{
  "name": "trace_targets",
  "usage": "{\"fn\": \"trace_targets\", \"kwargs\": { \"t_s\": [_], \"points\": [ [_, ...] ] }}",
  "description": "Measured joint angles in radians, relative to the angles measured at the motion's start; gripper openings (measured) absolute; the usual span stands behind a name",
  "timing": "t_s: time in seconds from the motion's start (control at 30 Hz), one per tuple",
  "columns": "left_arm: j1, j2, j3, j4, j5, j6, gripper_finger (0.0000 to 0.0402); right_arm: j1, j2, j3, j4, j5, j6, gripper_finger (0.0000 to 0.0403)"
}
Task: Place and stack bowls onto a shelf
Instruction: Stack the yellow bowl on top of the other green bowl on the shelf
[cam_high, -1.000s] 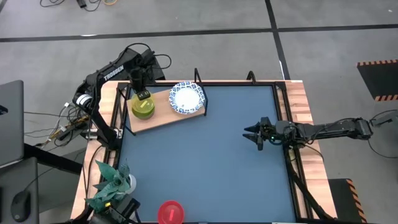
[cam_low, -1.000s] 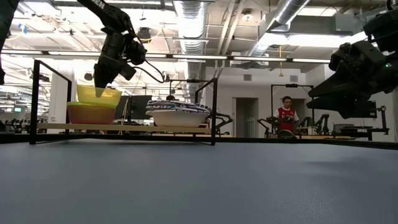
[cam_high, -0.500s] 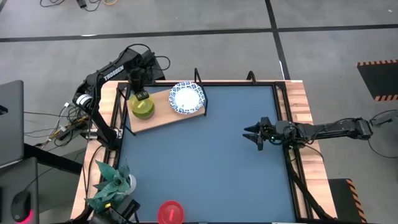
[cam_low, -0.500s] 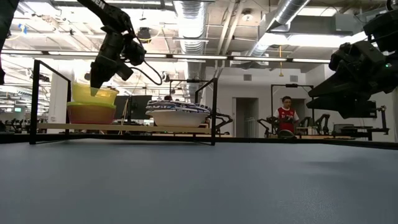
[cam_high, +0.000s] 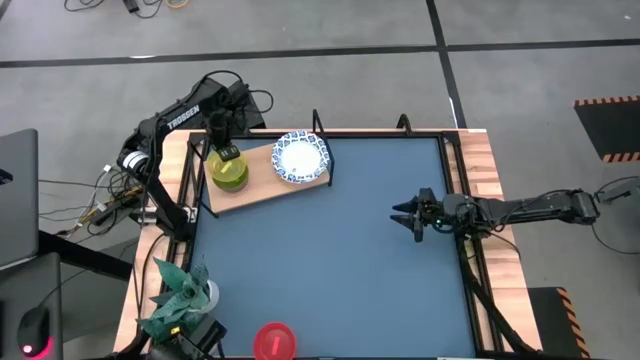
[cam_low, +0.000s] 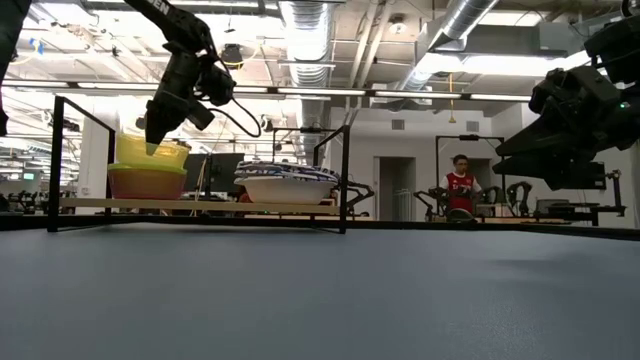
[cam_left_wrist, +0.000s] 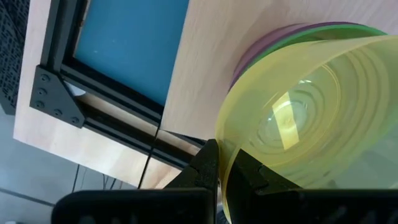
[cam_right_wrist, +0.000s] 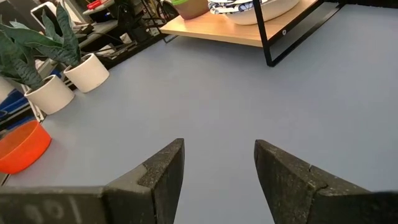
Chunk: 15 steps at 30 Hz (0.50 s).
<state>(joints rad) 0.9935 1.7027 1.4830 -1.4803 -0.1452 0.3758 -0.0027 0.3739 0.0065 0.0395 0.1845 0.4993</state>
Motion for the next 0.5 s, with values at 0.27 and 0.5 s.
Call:
{"fn": "trace_targets", "kwargs": {
  "t_s": [0.27,0.5],
  "points": [
    [-0.028,0.0,0.0,0.022,0.001,-0.004,0.0,0.0,0.0,0.0,0.0,0.0,-0.002,0.022],
    [-0.027,-0.003,-0.054,0.026,-0.006,-0.019,0.0,0.0,0.0,0.0,0.0,0.0,-0.002,0.022]
  ]
}}
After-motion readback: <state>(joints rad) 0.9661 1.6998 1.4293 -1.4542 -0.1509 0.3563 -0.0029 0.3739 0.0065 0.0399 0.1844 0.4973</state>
